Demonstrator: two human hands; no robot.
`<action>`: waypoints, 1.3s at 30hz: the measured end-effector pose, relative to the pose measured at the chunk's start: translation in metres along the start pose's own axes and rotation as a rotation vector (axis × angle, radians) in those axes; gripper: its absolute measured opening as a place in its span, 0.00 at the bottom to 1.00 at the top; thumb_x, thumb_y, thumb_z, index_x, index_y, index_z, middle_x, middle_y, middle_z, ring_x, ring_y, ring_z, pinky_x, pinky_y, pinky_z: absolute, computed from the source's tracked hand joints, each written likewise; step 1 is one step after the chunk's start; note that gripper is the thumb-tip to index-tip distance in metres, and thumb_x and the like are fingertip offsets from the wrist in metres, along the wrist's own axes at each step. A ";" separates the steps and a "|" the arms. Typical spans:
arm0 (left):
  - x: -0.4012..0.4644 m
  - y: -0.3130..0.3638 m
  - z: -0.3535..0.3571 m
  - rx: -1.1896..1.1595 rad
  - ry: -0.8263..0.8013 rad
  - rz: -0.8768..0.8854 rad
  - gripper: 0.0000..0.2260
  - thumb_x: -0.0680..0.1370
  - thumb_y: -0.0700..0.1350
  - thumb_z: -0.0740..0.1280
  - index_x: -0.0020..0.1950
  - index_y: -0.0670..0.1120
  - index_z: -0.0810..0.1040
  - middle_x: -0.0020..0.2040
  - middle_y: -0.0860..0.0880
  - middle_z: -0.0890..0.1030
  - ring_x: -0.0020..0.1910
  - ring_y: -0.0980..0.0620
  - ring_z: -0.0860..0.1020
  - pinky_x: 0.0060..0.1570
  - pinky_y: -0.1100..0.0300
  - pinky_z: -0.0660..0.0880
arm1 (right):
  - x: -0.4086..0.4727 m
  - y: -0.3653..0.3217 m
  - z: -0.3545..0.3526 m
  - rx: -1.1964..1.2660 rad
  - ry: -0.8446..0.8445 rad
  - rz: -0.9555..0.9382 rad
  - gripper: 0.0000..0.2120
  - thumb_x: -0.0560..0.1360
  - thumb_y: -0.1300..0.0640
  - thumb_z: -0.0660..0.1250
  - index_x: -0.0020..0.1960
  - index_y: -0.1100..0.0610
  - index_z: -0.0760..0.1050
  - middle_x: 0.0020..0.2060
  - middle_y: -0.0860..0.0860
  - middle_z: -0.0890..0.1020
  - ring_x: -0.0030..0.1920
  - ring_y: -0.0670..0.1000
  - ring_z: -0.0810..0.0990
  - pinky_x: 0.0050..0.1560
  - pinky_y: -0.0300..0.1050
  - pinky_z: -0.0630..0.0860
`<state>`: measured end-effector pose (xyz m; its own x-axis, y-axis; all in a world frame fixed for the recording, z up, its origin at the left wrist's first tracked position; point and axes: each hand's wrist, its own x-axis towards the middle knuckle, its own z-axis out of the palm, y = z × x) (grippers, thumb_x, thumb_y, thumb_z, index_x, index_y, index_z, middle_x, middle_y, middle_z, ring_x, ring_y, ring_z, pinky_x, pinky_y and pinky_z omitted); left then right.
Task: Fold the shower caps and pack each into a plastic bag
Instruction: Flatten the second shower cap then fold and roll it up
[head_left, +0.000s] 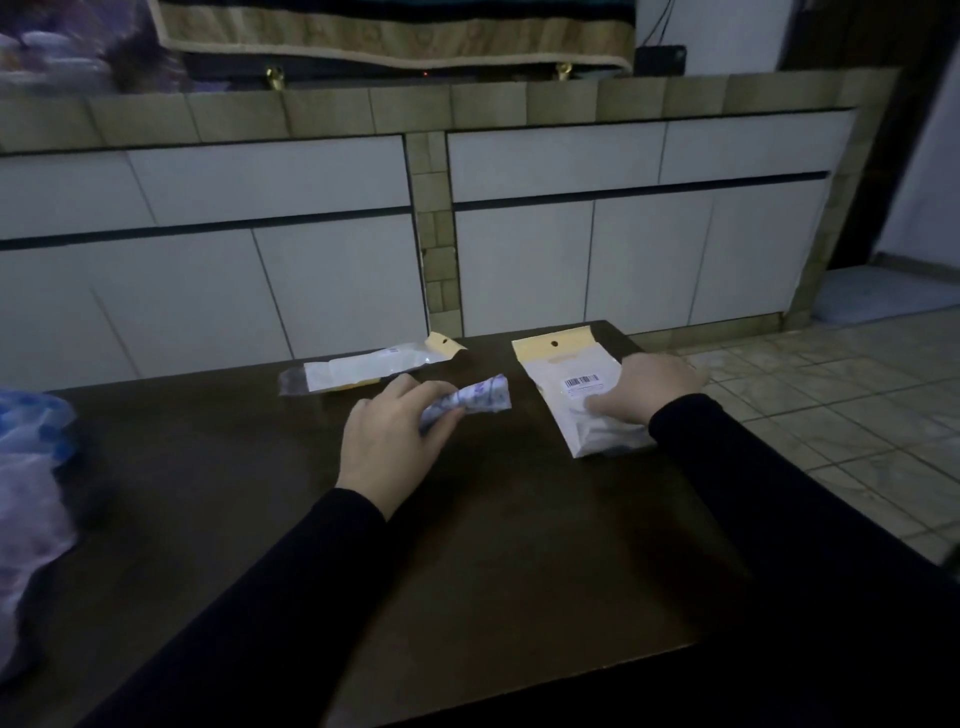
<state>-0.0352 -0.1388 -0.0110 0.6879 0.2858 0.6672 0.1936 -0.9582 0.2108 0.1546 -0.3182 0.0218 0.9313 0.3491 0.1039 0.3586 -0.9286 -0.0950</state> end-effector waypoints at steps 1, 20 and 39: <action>0.002 0.002 0.003 -0.003 0.003 0.004 0.12 0.75 0.51 0.70 0.57 0.50 0.80 0.48 0.50 0.79 0.41 0.57 0.73 0.41 0.58 0.73 | 0.001 0.000 0.002 -0.006 -0.016 0.009 0.23 0.70 0.37 0.65 0.54 0.53 0.73 0.39 0.50 0.75 0.46 0.54 0.73 0.52 0.53 0.64; 0.001 -0.009 -0.007 -0.103 0.049 -0.149 0.13 0.76 0.50 0.69 0.59 0.47 0.80 0.50 0.49 0.80 0.45 0.57 0.72 0.46 0.61 0.72 | -0.010 -0.007 -0.036 0.688 0.106 -0.205 0.17 0.77 0.61 0.61 0.62 0.46 0.76 0.60 0.49 0.78 0.49 0.50 0.76 0.46 0.41 0.70; -0.033 -0.080 -0.064 -0.157 0.096 -0.427 0.10 0.76 0.52 0.69 0.55 0.52 0.81 0.42 0.56 0.75 0.42 0.58 0.74 0.38 0.62 0.70 | -0.071 -0.108 -0.003 0.572 -0.407 -0.423 0.16 0.82 0.57 0.56 0.66 0.59 0.74 0.62 0.56 0.77 0.61 0.56 0.75 0.64 0.50 0.71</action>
<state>-0.1184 -0.0709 -0.0039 0.5007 0.6611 0.5588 0.3315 -0.7427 0.5817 0.0492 -0.2434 0.0273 0.6208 0.7757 -0.1134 0.5588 -0.5393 -0.6300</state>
